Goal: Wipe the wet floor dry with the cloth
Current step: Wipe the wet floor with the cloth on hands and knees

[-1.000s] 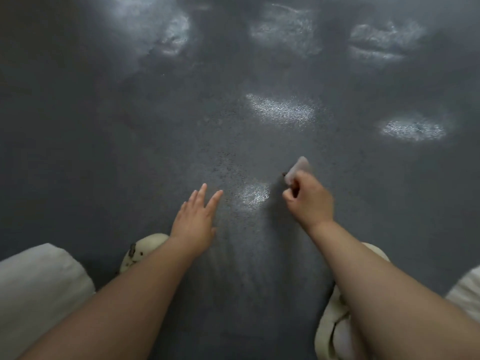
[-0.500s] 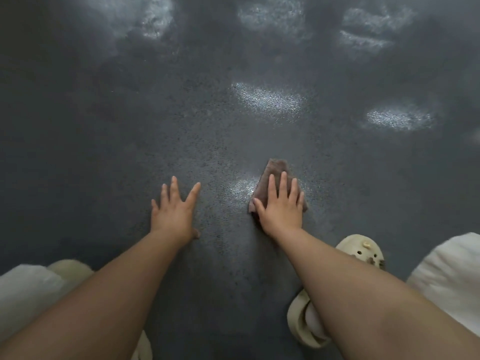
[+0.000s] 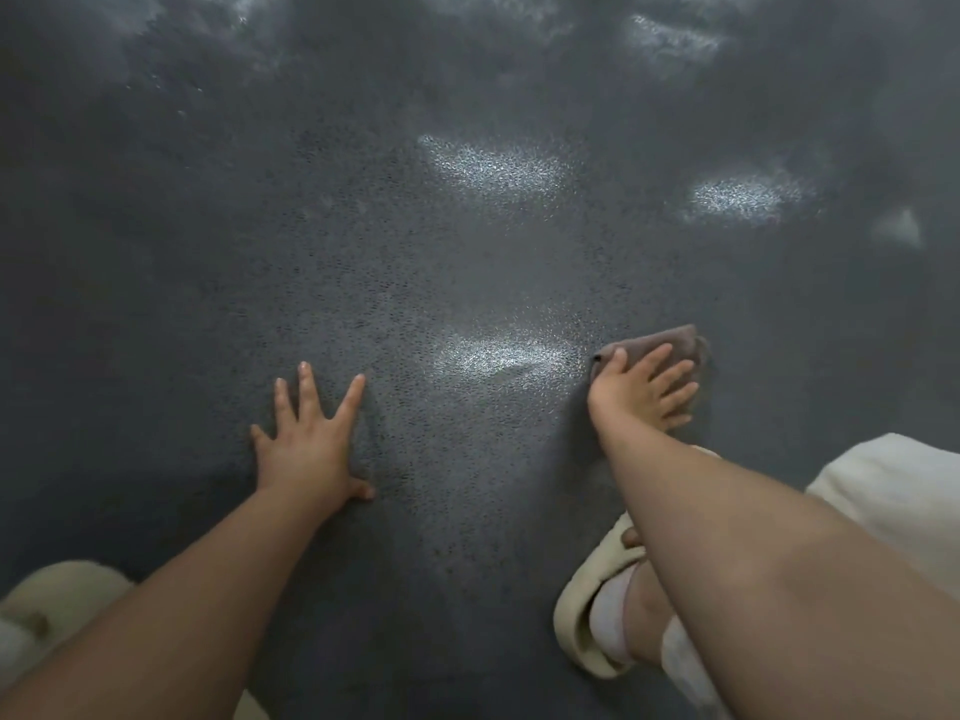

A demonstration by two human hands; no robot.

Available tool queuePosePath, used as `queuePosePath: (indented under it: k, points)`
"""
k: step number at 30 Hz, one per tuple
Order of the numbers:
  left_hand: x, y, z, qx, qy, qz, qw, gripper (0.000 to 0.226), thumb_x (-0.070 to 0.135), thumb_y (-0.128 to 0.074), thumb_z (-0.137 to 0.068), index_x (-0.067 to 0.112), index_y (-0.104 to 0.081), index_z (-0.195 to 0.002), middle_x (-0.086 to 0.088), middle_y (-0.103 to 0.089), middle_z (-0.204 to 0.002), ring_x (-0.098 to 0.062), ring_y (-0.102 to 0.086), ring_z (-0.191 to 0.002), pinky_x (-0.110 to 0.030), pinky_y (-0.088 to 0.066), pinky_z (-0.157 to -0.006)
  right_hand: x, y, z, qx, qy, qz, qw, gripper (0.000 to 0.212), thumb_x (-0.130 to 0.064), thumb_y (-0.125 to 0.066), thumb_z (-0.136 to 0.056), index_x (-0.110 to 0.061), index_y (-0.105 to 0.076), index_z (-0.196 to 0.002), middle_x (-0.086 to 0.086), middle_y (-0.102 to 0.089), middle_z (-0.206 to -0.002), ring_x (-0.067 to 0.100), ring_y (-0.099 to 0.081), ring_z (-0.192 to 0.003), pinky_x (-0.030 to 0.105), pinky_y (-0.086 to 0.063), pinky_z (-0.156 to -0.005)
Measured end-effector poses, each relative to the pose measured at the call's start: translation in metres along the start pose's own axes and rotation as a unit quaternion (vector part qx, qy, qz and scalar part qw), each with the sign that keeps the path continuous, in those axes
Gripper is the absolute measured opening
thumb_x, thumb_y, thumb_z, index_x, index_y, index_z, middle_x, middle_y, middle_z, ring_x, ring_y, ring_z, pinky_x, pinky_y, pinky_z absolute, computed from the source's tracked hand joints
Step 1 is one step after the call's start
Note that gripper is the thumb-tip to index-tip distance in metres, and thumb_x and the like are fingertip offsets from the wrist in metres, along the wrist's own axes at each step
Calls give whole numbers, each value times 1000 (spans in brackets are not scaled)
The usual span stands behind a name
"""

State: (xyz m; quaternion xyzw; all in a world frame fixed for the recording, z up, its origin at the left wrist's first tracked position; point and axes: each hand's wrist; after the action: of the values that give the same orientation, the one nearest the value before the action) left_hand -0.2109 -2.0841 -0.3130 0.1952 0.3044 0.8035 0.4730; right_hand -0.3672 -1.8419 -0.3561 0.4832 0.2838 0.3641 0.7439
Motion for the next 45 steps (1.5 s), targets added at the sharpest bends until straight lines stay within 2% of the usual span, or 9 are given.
queuePosePath:
  k: [8, 12, 16, 19, 23, 29, 38, 41, 45]
  points:
    - [-3, -1, 2, 31, -1, -6, 1000, 127, 59, -74, -67, 34, 22, -146, -10, 29, -153, -34, 14, -144, -53, -18, -112, -37, -40, 114, -93, 319, 125, 935, 73, -62, -18, -93, -26, 10, -150, 8, 18, -157, 31, 17, -144, 53, 12, -112]
    - [-20, -4, 7, 68, 3, 9, 998, 115, 53, -68, -77, 16, 13, -150, -11, 19, -156, -26, 5, -146, -39, -16, -117, -28, -71, 181, -97, 512, 174, 836, 71, -61, -30, -78, -31, -39, -142, 12, -34, -151, 36, -28, -139, 59, -15, -111]
    - [-41, -8, 13, 52, -14, 11, 998, 120, 57, -70, -72, 18, 11, -150, -10, 20, -156, -25, 6, -146, -34, -8, -117, -26, -72, 161, -88, 581, 186, 788, 63, -58, -34, -80, -34, -45, -137, 11, -45, -144, 35, -39, -133, 52, -18, -106]
    - [-44, -3, 10, 49, -24, 34, 998, 114, 51, -73, -73, 23, 4, -151, -6, 16, -157, -24, 3, -146, -35, -10, -116, -44, -62, 133, -32, 578, 193, 792, 62, -56, -30, -86, -31, -40, -142, 10, -36, -150, 35, -35, -137, 48, -14, -111]
    - [-53, 5, 5, 79, -36, 75, 993, 90, 44, -72, -78, 28, -19, -149, -2, -7, -156, -23, -14, -141, -34, -21, -112, -84, -41, 84, -45, 455, 196, 867, 61, -55, -23, -97, -37, 3, -150, 5, 12, -159, 27, 11, -146, 48, 4, -115]
    - [-76, 26, -12, 150, 35, 168, 974, 79, 37, -72, -81, 26, -28, -146, -1, -18, -152, -21, -20, -138, -33, -25, -110, -112, -43, 99, -75, 401, 167, 898, 62, -46, -29, -99, -32, 2, -151, 7, 12, -159, 33, 13, -144, 57, 3, -114]
    - [-105, 50, -38, 43, 158, 83, 983, 132, 54, -82, -59, 35, 14, -148, -15, 21, -155, -36, 8, -144, -51, -9, -115, -86, -80, 161, -94, 737, 234, 628, 62, -57, -38, -80, -35, -46, -137, 7, -43, -146, 32, -36, -135, 53, -21, -108]
    - [-106, 50, -40, 15, 178, 97, 979, 136, 55, -82, -58, 36, 20, -146, -16, 27, -153, -39, 13, -143, -60, -6, -112, -125, -68, 119, -45, 695, 228, 680, 60, -54, -33, -83, -32, -47, -138, 9, -43, -146, 35, -40, -133, 56, -30, -106]
    - [-106, 48, -42, 6, 187, 132, 973, 138, 52, -84, -57, 37, 20, -146, -15, 28, -152, -39, 14, -143, -62, -11, -111, -191, -51, 72, -29, 543, 203, 815, 61, -55, -25, -96, -37, -4, -150, 4, 7, -160, 28, 9, -146, 50, 3, -115]
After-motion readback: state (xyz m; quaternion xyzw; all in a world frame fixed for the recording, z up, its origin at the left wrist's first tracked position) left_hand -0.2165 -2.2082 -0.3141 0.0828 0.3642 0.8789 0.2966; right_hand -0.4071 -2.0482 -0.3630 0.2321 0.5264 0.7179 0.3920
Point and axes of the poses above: each hand's wrist, its own z-axis away from the middle knuckle, its own y-axis out of the back of the hand, x = y × z
